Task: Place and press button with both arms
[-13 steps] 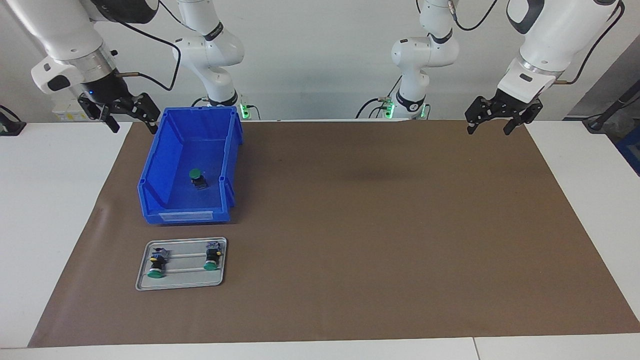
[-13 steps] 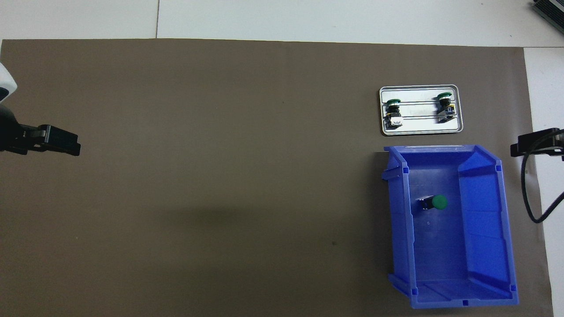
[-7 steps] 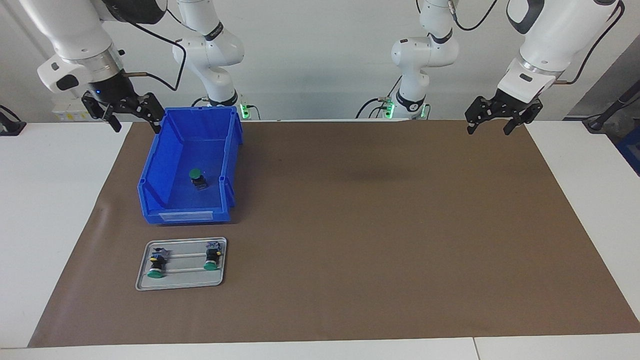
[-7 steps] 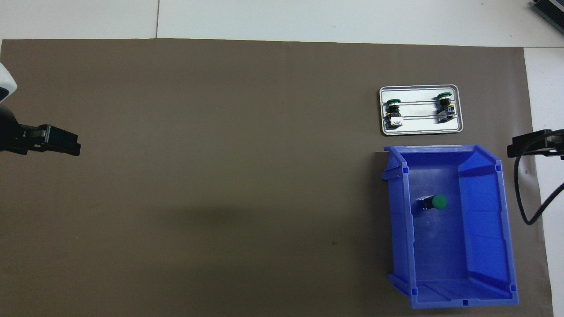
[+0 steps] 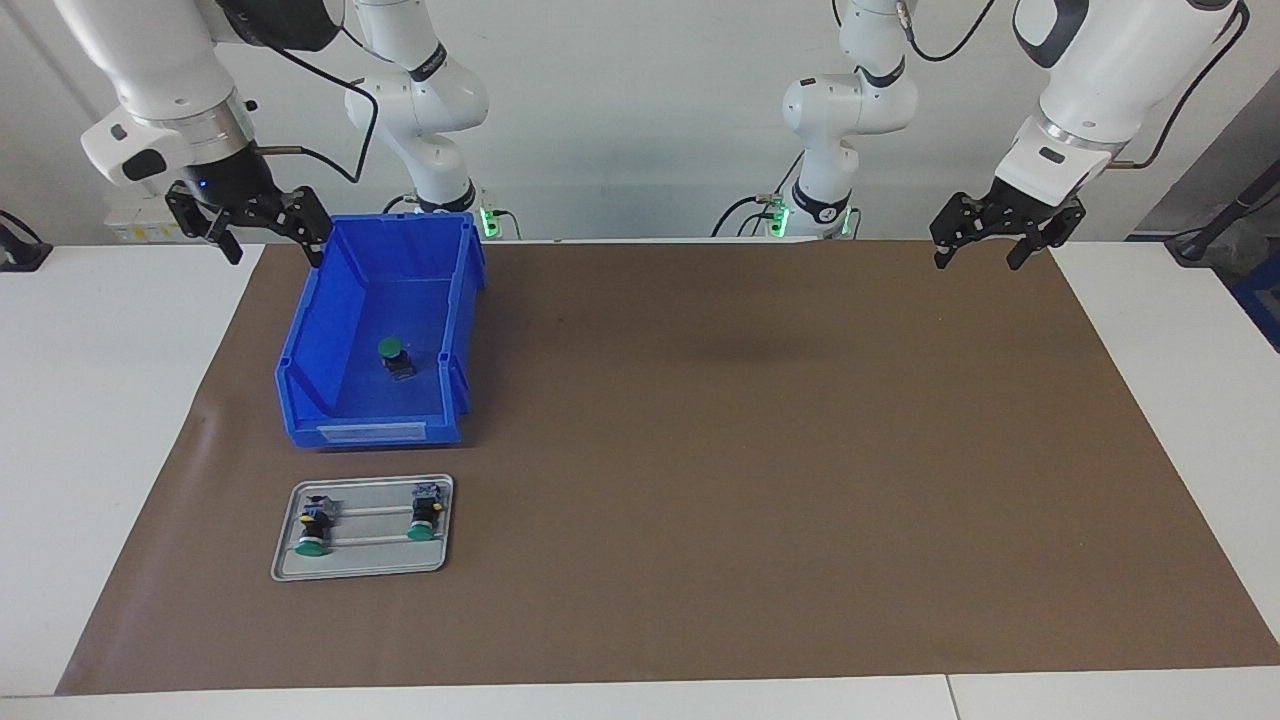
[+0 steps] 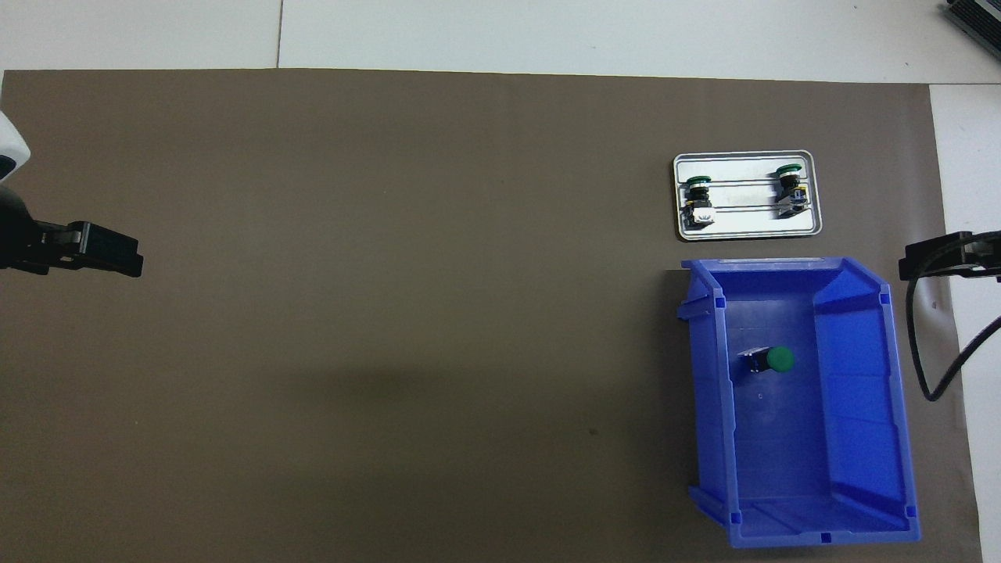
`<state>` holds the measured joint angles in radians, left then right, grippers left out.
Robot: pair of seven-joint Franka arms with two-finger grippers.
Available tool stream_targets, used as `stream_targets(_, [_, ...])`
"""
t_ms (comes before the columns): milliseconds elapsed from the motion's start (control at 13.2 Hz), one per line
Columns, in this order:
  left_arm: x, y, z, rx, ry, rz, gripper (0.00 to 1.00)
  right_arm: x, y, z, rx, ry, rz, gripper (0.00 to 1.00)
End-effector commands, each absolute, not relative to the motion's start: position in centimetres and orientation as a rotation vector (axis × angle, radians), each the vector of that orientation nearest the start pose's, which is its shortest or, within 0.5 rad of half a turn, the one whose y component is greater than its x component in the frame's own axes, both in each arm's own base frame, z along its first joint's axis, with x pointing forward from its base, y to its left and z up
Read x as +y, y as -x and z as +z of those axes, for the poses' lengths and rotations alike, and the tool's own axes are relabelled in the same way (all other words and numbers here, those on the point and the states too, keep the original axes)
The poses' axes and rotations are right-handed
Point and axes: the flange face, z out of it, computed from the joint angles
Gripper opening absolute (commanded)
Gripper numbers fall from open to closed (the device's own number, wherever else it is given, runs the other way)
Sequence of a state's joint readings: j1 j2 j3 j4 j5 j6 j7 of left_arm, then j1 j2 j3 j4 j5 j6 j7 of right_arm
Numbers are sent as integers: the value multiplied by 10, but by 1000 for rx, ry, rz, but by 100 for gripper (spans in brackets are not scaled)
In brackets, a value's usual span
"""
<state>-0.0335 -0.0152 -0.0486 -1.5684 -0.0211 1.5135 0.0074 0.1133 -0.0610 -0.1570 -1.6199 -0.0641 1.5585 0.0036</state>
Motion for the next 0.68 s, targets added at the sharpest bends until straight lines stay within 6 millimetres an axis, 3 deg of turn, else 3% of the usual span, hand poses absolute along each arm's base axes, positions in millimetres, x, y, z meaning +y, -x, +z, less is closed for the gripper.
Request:
stream_targets(0, [-44,-533,630,122,3155,64,100,-35,-532,634,46,3205,17,100])
stream_targets(607, [-45,-533,630,124,3154,64,100,-33,-532,635,67,3186,13,100])
